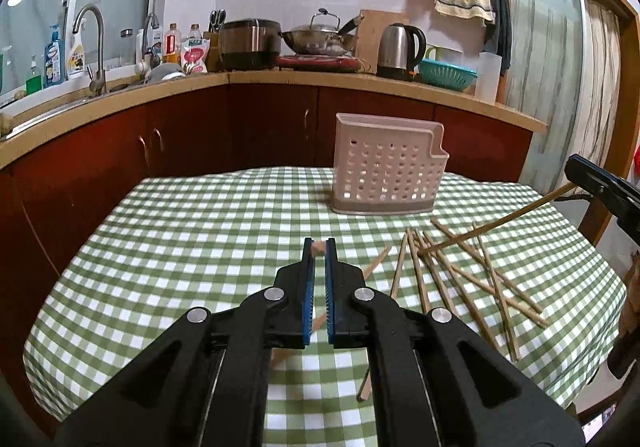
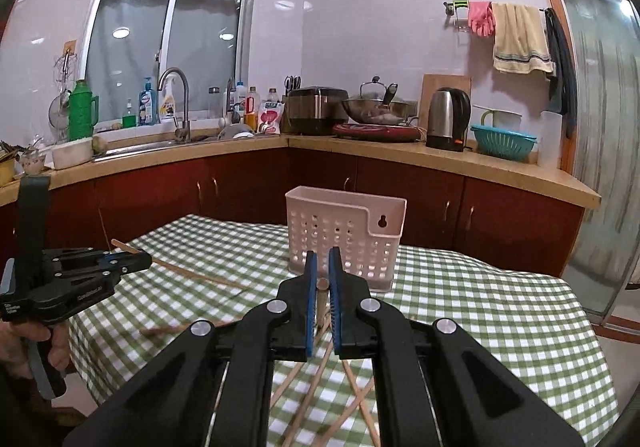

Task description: Organize utensils

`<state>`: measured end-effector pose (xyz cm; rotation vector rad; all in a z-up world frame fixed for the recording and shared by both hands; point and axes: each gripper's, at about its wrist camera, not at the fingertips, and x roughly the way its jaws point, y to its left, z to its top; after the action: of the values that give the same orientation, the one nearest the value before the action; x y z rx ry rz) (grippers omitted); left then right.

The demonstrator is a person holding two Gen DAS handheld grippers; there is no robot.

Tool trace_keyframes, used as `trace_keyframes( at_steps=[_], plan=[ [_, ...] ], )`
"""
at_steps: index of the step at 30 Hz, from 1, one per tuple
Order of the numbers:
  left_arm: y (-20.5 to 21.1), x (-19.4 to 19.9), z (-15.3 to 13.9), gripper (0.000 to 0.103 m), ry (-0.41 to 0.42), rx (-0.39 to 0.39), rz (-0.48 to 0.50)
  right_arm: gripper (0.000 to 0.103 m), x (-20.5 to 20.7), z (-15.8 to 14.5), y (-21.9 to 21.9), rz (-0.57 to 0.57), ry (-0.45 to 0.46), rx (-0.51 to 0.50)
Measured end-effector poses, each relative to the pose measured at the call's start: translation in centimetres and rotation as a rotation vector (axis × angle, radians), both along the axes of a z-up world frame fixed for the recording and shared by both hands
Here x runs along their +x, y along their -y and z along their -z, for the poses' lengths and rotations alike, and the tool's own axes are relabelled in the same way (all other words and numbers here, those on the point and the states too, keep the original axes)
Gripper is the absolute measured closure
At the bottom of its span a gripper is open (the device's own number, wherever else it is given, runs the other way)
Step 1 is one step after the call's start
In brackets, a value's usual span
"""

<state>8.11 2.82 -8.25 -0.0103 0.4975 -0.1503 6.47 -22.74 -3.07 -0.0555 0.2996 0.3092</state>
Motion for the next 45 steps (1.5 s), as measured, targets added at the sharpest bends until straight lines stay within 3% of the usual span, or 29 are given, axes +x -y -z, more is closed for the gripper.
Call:
trace_keyframes(
  at_steps=[13, 26, 32, 39, 45],
  plan=[
    [0.0, 3.1, -2.3, 0.098, -0.003, 0.014, 0.001, 0.096, 4.1, -1.5, 0.4, 0.004, 0.03, 0.039],
    [0.5, 6.4, -4.8, 0.098, 0.07, 0.031, -0.002, 0.096, 7.0, -2.8, 0.2, 0.008, 0.059, 0.065],
    [0.8, 7.6, -7.2, 0.098, 0.108, 0.001, 0.026, 0.096, 7.1, -4.7, -0.1, -0.011, 0.093, 0.058],
    [1.4, 8.4, -10.9, 0.098, 0.166, -0.037, 0.07, 0.096, 7.6, -7.9, 1.3, -0.03, 0.14, 0.117],
    [2.3, 8.9, -14.3, 0.098, 0.238, -0.045, 0.1, 0.096, 8.5, -11.4, 1.9, -0.02, 0.227, 0.102]
  ],
)
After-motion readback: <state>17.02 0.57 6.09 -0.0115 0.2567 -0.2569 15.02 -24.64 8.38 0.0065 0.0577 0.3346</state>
